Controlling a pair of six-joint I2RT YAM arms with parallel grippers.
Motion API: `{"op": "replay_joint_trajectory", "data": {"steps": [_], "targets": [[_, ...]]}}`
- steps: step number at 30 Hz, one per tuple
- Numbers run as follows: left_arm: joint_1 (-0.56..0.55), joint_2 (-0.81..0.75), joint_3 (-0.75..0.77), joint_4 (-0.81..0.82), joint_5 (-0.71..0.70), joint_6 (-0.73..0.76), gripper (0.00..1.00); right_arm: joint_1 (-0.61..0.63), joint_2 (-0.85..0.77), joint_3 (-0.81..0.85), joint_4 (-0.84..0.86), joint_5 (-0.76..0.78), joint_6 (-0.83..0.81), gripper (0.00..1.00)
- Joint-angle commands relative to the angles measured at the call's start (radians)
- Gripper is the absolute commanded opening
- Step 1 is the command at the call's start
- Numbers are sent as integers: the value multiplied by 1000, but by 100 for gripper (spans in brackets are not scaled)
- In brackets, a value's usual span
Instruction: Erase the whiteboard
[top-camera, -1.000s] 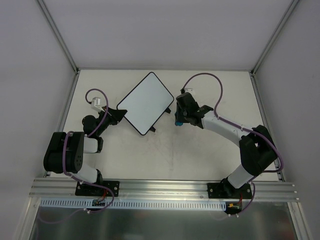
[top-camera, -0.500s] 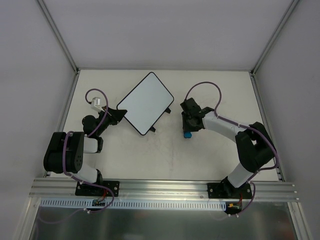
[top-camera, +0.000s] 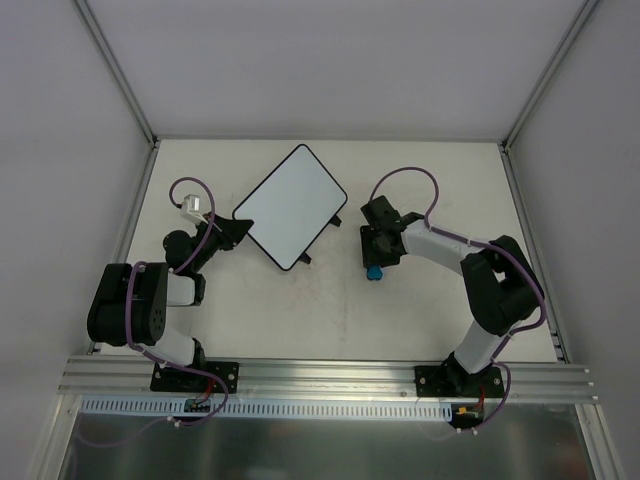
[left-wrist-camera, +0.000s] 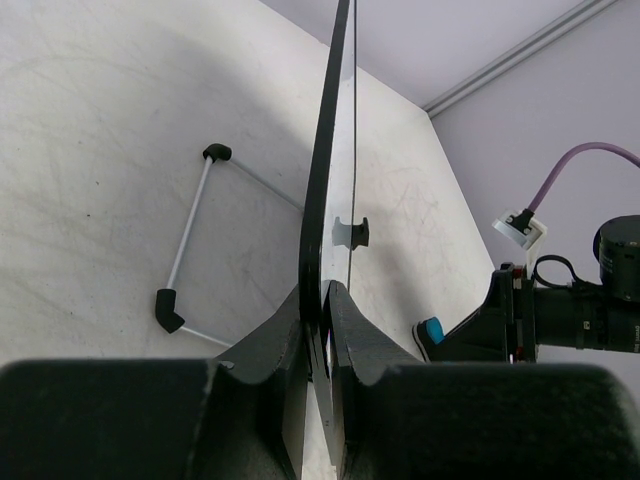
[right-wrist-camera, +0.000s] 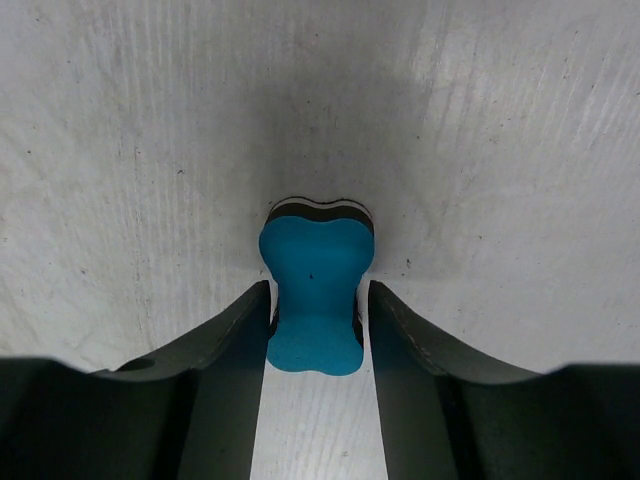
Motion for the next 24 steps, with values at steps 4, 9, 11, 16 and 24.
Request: {"op": "replay_joint_trajectory", "data": {"steps": [4,9,11,16,24], "targets": [[19,24,-8,215,-5,46,10,-4,-7,9,2,-5,-13,53],[19,29,-8,219,-5,43,13,-4,-19,-2,9,11,-8,57],[20,29,-8,221,-4,43,16,-4,-36,-17,25,15,-4,63],[22,27,-6,224,4,43,31,-4,-67,-56,60,15,-1,66],[20,24,-6,224,6,45,62,-4,-85,-82,85,9,-4,67]]}}
